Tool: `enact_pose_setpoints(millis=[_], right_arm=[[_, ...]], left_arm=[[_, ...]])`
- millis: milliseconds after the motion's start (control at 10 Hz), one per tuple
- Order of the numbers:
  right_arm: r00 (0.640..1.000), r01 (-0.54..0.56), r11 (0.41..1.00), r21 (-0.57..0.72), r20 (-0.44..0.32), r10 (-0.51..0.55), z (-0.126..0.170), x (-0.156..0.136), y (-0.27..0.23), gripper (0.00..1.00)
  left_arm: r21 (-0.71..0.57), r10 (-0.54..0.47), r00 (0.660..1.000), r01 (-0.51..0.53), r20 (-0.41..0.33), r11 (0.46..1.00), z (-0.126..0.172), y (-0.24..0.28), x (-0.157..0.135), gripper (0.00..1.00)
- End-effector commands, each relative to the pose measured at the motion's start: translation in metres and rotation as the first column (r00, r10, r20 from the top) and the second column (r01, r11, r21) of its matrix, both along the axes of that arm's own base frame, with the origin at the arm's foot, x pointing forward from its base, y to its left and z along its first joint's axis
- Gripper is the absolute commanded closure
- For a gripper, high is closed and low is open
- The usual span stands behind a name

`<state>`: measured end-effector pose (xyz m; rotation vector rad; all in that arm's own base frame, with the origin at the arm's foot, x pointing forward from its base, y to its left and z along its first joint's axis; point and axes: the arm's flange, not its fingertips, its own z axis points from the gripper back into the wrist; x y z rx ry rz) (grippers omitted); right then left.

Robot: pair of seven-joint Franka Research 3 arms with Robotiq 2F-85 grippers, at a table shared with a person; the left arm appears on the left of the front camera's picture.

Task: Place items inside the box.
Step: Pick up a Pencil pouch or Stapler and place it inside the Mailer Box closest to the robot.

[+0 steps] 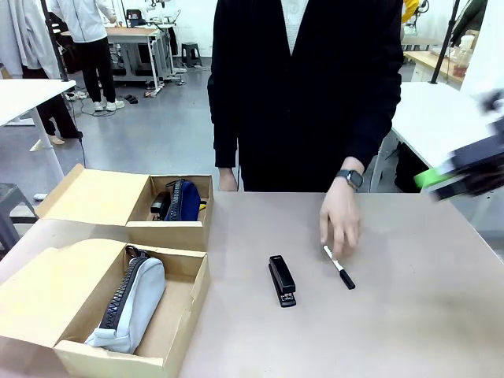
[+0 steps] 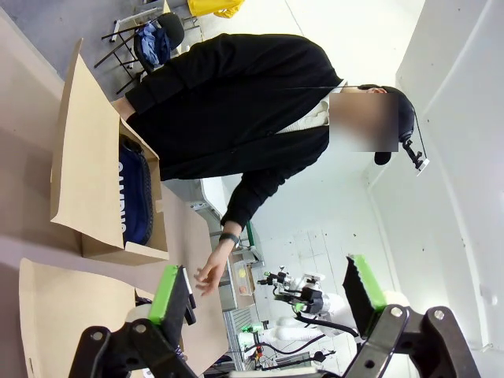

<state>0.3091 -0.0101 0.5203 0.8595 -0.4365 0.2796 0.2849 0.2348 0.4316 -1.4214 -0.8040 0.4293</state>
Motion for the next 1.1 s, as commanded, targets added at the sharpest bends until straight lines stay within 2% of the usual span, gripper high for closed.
enact_pose_setpoints(millis=[0, 200, 300, 900, 1000], right_arm=[[0.95, 0.313, 0.949, 0.036, -0.01, -0.313, -0.014, -0.077, -0.095, 0.0], [0.845, 0.534, 0.842, 0.08, -0.066, -0.53, -0.042, -0.108, -0.132, 0.0], [0.95, 0.312, 0.947, 0.076, 0.007, -0.313, 0.017, -0.058, -0.128, 0.0], [0.954, 0.3, 0.952, 0.056, -0.006, -0.3, 0.017, -0.058, -0.123, 0.0], [0.979, 0.206, 0.976, 0.065, -0.007, -0.206, 0.02, -0.045, -0.105, 0.0]], left_arm=[[-0.001, 0.002, 1.0, -0.002, 0.026, 1.0, 0.0, -0.003, -0.001, 0.0], [-0.001, 0.002, 1.0, -0.002, 0.026, 1.0, 0.0, -0.003, -0.001, 0.0], [-0.001, 0.002, 1.0, -0.002, 0.026, 1.0, 0.0, -0.003, -0.001, 0.0], [-0.001, 0.002, 1.0, -0.002, 0.026, 1.0, 0.0, -0.003, -0.001, 0.0], [-0.001, 0.002, 1.0, -0.002, 0.026, 1.0, 0.0, -0.003, -0.001, 0.0]])
